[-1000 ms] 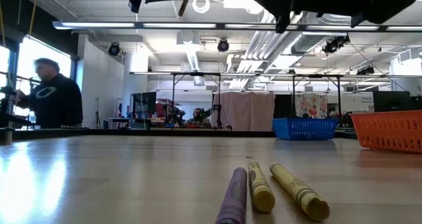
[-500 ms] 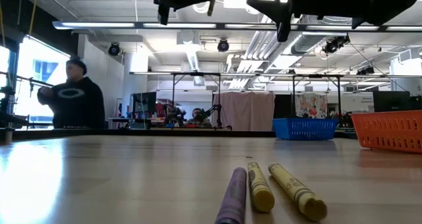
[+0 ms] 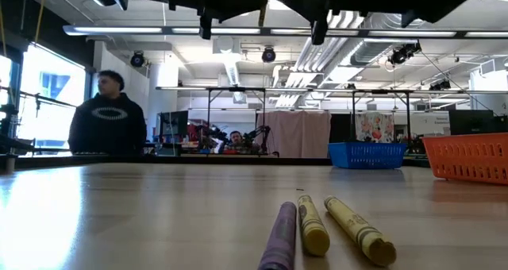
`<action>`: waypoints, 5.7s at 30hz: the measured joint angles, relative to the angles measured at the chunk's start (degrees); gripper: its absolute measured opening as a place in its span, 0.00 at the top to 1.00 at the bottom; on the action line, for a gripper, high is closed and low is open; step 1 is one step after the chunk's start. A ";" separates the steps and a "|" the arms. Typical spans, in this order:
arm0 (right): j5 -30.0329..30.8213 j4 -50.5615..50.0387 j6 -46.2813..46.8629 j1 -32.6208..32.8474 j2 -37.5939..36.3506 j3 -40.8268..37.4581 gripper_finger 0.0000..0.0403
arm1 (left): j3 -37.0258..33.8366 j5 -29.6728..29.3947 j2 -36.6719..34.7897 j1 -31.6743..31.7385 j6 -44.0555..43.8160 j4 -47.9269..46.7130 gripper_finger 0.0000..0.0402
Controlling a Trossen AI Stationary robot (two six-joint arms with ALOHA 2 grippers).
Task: Sort crayons
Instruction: Put the yellow crayon into the orange basket
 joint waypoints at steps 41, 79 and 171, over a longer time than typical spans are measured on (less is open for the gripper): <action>4.31 -12.59 -3.38 -0.26 -2.88 3.85 0.67 | 0.00 3.04 0.07 -0.42 -1.44 -0.33 1.00; 6.62 0.70 -4.15 -0.22 3.46 3.85 0.80 | 0.00 2.69 0.07 0.39 -1.41 0.48 1.00; -13.54 -52.65 38.52 21.10 23.66 15.81 0.82 | 0.04 13.16 -2.16 -21.36 -19.59 -18.09 0.75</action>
